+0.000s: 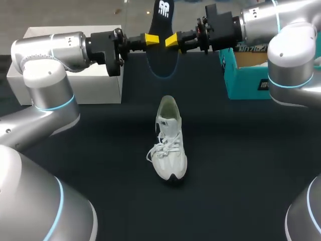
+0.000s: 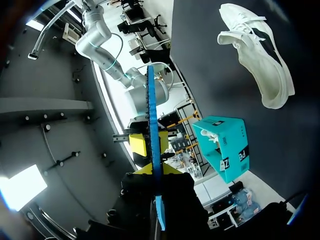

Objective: Take the shoe out of the shoebox, open the shoe tongue, remove and reinsert the insole, then place the shoe into the shoebox

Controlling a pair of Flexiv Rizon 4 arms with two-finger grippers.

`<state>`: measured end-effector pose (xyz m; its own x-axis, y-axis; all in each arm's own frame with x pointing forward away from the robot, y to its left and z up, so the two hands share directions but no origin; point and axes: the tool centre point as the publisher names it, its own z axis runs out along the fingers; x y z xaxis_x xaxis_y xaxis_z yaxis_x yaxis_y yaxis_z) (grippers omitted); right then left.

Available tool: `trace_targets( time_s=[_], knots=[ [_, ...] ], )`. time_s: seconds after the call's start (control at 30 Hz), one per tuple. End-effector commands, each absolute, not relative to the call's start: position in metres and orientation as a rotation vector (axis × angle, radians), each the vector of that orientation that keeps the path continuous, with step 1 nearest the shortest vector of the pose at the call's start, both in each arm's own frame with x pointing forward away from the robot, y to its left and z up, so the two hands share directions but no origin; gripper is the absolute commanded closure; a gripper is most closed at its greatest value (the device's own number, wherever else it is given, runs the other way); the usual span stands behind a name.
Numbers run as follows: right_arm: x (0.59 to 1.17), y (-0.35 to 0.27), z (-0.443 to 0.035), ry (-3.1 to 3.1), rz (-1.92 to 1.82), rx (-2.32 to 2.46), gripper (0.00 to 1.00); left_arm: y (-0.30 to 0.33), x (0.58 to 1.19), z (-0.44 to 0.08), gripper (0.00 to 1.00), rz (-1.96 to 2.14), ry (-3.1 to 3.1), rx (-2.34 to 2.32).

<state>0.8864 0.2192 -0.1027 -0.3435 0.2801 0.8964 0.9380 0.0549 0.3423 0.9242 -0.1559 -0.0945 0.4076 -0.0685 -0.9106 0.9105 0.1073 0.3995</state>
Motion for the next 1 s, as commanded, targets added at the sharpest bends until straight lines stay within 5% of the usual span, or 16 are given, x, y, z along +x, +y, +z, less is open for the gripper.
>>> trace_targets(
  time_s=[0.03, 0.23, 0.27, 0.3, 0.33, 1.0],
  knots=[
    [0.888, 0.224, -0.105, -1.695, -1.315, -1.236, 1.00, -0.159, 0.923, -0.096, 1.00, -0.872, 0.872, 1.238],
    [0.887, 0.226, -0.107, -1.678, -1.319, -1.239, 1.00, -0.160, 0.921, -0.093, 1.00, -0.883, 0.853, 1.218],
    [0.887, 0.226, -0.108, -1.677, -1.325, -1.238, 1.00, -0.160, 0.920, -0.093, 0.83, -0.886, 0.853, 1.217],
    [0.886, 0.226, -0.107, -1.676, -1.331, -1.234, 1.00, -0.160, 0.919, -0.093, 0.27, -0.887, 0.853, 1.213],
    [0.885, 0.226, -0.106, -1.674, -1.339, -1.229, 1.00, -0.158, 0.919, -0.093, 0.00, -0.895, 0.853, 1.204],
    [0.868, 0.211, -0.100, -1.720, -1.417, -1.202, 1.00, -0.028, 0.865, -0.075, 0.00, -1.026, 0.994, 1.344]
  ],
)
